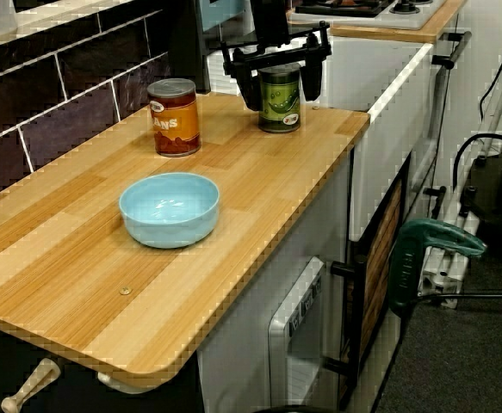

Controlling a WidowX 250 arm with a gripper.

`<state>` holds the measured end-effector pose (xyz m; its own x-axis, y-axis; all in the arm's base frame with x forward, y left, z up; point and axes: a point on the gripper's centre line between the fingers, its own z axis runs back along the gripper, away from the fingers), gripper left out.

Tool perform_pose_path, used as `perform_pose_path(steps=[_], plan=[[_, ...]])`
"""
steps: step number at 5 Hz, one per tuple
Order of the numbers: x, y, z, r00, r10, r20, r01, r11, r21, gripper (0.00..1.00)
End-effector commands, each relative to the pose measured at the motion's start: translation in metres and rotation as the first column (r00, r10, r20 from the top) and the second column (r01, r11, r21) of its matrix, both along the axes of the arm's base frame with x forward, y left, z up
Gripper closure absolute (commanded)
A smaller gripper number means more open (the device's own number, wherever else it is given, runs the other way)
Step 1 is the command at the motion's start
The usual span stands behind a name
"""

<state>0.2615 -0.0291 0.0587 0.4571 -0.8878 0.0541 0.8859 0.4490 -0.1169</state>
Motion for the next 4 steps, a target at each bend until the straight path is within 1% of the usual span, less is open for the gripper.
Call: perform_pose_path(steps=[1,2,3,4], plan=[[0.001,0.015,0.034,0.998,0.022,0.055,-0.021,0.999,-0.032,0.0],[-0.001,0.024,0.045,0.997,0.029,0.066,-0.026,0.999,-0.045,0.0],[0.005,0.035,0.053,0.997,0.023,0.076,-0.019,0.998,-0.055,0.0],[0.016,0.034,0.054,0.995,-0.028,0.094,0.032,0.998,-0.047,0.0]])
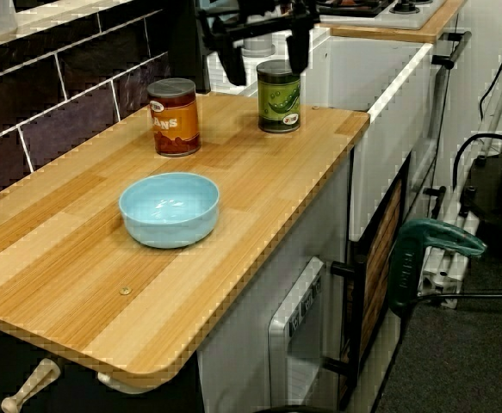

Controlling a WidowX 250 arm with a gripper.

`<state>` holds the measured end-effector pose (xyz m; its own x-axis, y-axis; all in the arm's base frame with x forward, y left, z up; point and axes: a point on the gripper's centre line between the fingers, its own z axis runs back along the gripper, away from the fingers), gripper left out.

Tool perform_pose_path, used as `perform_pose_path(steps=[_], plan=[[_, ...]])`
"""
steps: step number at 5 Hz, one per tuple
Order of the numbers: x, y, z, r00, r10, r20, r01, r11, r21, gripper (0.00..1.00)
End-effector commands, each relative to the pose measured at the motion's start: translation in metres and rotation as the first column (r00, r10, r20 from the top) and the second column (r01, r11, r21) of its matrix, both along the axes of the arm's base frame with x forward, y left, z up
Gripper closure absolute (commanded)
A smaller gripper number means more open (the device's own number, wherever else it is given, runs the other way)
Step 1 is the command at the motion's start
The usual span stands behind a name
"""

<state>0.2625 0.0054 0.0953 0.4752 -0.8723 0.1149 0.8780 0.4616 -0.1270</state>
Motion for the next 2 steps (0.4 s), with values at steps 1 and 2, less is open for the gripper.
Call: perform_pose_path(steps=[1,2], plan=[[0.0275,-0.0046,0.0184,0.994,-0.06,0.092,0.059,0.998,0.017,0.0],[0.0356,-0.011,0.0235,0.993,-0.057,0.103,0.056,0.998,0.013,0.0]])
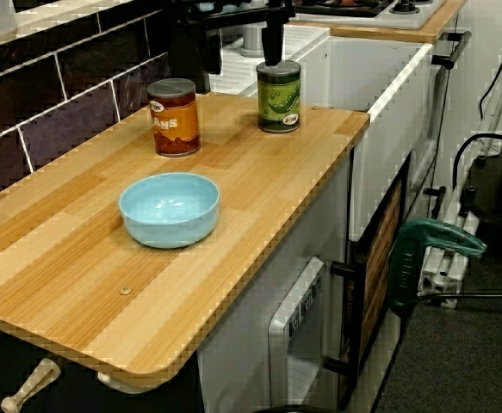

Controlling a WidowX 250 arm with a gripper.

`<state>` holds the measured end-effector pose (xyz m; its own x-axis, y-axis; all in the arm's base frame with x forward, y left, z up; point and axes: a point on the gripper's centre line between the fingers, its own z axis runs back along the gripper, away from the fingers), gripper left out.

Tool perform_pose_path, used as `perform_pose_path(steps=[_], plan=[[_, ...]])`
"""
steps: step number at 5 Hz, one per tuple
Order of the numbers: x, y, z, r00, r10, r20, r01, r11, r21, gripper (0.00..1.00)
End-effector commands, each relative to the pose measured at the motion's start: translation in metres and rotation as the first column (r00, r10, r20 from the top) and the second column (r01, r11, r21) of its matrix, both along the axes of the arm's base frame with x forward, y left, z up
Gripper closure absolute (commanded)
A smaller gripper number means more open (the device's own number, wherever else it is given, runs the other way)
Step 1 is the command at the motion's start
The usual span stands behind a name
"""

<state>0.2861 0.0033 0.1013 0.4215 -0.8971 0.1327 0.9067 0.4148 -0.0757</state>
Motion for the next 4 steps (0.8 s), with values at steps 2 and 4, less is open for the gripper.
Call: perform_pose_path(steps=[2,4], plan=[[0.031,-0.026,0.017,0.998,0.019,0.057,-0.02,1.0,0.0,0.0],[0.049,-0.041,-0.001,0.993,0.067,0.094,-0.073,0.995,0.068,0.0]])
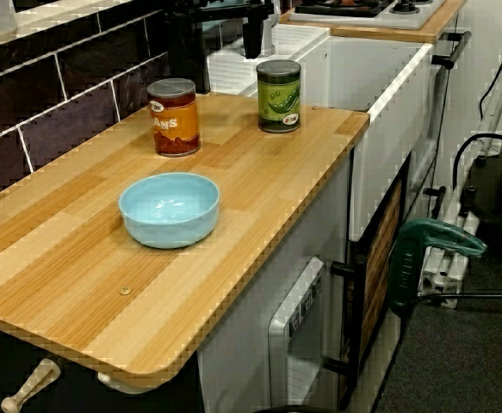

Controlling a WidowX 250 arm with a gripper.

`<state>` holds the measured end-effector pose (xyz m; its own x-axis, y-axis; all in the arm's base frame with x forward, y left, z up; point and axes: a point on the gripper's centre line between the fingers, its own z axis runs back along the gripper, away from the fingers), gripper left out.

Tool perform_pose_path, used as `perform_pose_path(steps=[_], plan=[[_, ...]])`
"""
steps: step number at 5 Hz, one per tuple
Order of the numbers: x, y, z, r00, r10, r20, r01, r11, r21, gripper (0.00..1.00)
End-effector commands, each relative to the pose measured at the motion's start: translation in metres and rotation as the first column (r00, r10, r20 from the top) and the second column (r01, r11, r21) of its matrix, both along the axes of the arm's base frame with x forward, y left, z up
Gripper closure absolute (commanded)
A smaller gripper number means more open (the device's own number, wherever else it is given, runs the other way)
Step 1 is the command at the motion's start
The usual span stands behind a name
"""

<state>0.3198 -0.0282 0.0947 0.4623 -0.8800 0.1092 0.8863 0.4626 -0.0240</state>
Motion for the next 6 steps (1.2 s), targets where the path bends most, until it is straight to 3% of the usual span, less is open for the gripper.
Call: perform_pose_path(steps=[1,3,6], plan=[[0.025,-0.008,-0.006,0.998,0.039,0.053,-0.041,0.998,0.039,0.0],[0.032,0.005,-0.012,0.995,0.025,0.098,-0.032,0.997,0.072,0.0],[0.023,0.037,-0.021,0.992,0.04,0.124,-0.051,0.995,0.089,0.0]])
